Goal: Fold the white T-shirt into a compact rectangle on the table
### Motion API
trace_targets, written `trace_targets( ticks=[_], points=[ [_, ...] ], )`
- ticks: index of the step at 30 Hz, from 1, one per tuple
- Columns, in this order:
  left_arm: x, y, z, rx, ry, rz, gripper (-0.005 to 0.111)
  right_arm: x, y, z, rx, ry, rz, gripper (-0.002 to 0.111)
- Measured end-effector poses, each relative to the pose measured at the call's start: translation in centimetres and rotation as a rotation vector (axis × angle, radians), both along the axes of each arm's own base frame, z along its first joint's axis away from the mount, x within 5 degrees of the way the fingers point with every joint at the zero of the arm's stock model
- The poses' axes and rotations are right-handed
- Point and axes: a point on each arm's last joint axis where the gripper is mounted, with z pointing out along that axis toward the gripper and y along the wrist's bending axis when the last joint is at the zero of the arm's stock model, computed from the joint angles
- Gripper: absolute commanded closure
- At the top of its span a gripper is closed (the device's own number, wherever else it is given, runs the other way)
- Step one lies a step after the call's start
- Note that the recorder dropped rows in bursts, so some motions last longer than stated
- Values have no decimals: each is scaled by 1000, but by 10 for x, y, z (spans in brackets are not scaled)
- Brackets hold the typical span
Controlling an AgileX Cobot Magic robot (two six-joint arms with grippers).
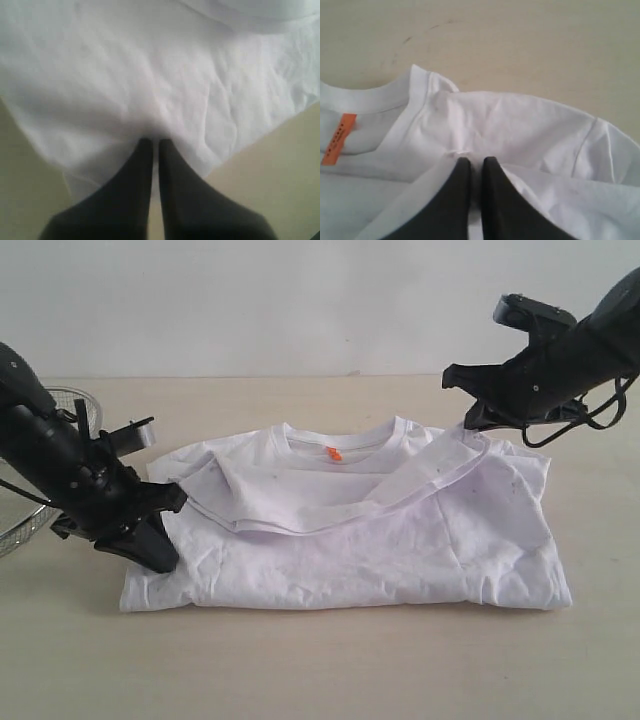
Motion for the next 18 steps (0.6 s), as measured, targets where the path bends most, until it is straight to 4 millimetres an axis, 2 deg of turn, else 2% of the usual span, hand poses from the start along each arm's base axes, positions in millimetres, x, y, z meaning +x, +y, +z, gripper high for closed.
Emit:
trace_targets(
  ticks=[6,18],
  points=[
    [0,0,0,0,0,0,102,13,-4,-15,15,-6,-80,108],
    [0,0,0,0,0,0,102,17,-5,-12,25,-16,-120,108]
  ],
)
